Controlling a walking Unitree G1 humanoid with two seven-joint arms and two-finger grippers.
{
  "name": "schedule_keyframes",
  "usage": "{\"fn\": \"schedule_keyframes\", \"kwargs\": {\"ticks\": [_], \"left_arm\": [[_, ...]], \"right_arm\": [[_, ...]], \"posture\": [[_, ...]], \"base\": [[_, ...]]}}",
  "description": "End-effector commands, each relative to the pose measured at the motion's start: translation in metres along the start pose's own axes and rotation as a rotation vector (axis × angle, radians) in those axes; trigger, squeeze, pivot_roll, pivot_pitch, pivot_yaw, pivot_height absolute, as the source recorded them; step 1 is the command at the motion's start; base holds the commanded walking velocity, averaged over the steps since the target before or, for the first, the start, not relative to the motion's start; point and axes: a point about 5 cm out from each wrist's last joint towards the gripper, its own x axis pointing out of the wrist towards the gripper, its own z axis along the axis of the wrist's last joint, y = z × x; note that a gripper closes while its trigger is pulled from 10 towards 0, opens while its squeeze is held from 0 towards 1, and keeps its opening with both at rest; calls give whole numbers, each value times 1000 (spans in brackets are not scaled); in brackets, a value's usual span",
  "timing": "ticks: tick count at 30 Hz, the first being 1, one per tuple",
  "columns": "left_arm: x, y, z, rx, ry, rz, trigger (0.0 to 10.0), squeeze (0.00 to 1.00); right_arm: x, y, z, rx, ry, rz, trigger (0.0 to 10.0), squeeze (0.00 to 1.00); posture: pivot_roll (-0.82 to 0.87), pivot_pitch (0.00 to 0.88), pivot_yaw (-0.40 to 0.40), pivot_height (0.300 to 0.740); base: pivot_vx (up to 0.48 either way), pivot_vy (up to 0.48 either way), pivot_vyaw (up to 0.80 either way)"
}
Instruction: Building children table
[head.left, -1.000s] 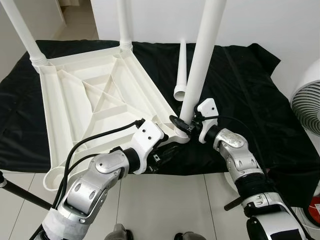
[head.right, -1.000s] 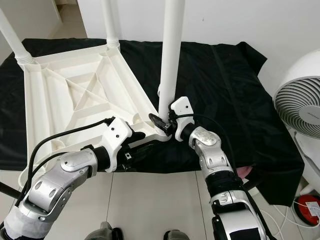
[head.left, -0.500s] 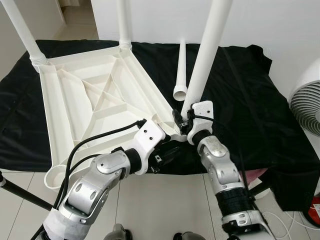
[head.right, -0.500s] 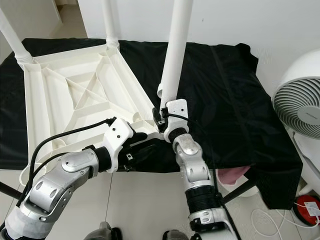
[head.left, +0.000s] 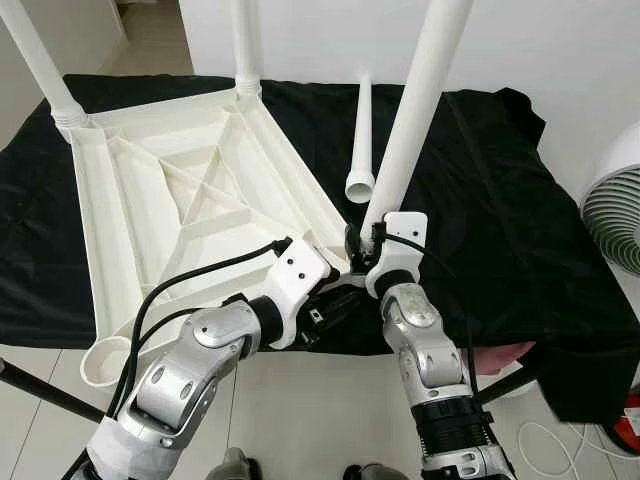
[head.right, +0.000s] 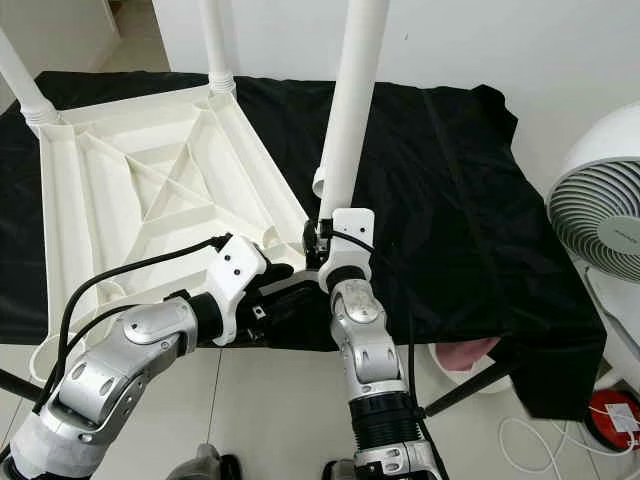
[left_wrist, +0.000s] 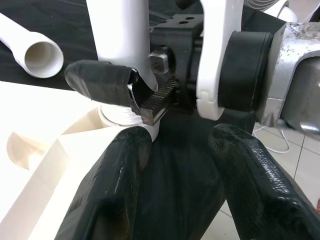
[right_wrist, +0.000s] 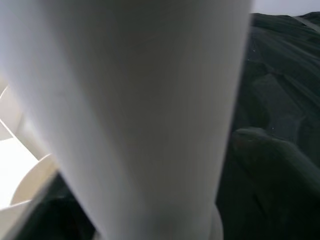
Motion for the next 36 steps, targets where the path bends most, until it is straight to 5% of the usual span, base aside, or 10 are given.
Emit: {"fn": "schedule_keyframes", "kwargs": {"ticks": [1,8,9,10,12,16,26,36], "left_arm": [[1,-3,0,-3,5,-18,10000,0],[1,-4,0,-7,5,-16,10000,0],[1,-4,0,-8,5,-14,10000,0],[1,-3,0,-9,5,-13,10000,0],[1,-3,0,-9,5,-13,10000,0],[1,-2,0,-6,6,-13,10000,0],[1,1,1,3,6,-9,10000,0],[-2,-8,2,7,2,-76,10000,0]], "right_arm": [[-2,-5,-14,-3,69,24,10000,1000],[-1,-11,-15,-22,66,84,10000,1000],[1,-14,-14,-35,67,136,10000,376],[2,-16,-13,-45,69,201,10000,0],[2,-16,-13,-45,69,201,10000,0],[10,-23,-7,-129,49,427,10000,0],[20,-24,0,-250,38,699,10000,0],[32,-26,11,-299,12,788,10000,0]], "posture": [[-4,85,-3,740],[-3,87,-6,740],[-2,89,-6,740],[-2,89,-6,740],[-2,89,-6,740],[-6,89,4,740],[-2,80,18,740],[10,74,21,740]], "base": [[0,0,0],[0,0,0],[0,0,0],[0,0,0],[0,0,0],[0,0,0],[0,0,0],[0,0,0]]}}
